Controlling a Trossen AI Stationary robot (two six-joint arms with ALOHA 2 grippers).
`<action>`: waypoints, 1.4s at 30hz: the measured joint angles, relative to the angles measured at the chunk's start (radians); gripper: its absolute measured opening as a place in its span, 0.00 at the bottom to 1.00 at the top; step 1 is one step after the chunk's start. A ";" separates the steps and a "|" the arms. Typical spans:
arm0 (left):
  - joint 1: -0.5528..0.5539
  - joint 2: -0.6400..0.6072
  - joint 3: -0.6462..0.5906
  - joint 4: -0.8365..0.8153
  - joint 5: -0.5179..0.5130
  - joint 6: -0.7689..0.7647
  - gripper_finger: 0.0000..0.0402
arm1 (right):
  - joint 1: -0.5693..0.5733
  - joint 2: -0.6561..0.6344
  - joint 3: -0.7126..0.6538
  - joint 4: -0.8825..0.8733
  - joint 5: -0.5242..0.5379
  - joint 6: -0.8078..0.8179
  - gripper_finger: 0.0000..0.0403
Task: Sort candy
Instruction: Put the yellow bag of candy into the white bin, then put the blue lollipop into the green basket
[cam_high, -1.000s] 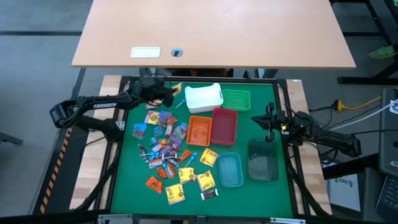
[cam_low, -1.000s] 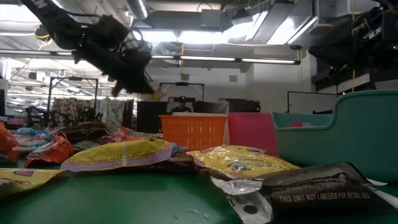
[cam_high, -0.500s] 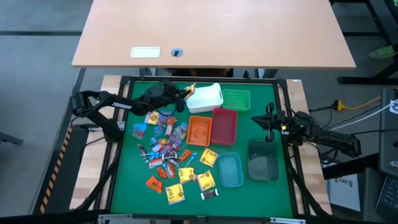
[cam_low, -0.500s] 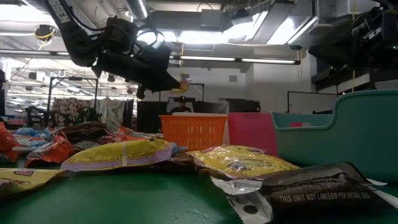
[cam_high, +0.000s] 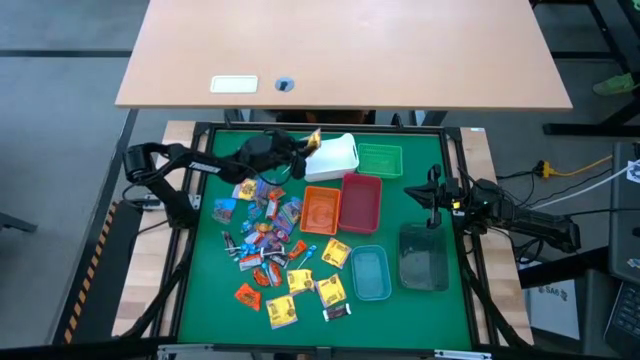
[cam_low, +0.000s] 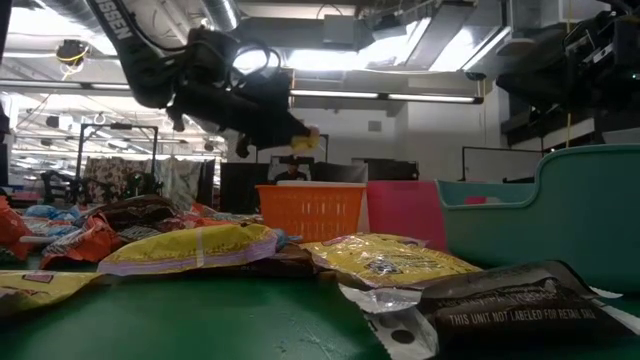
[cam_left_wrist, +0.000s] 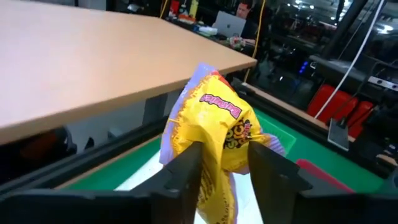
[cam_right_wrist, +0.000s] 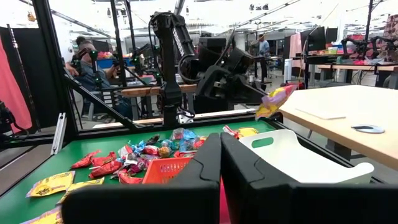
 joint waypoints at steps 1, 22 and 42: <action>0.000 0.000 0.005 0.000 0.000 0.020 0.33 | 0.000 0.000 0.000 0.000 0.000 0.000 0.01; 0.004 -0.038 0.034 -0.391 0.031 0.075 0.36 | 0.000 0.000 0.000 0.000 0.000 0.000 0.01; 0.075 -0.282 0.033 -0.956 0.022 0.100 0.36 | 0.000 0.000 0.000 -0.001 0.000 0.000 0.01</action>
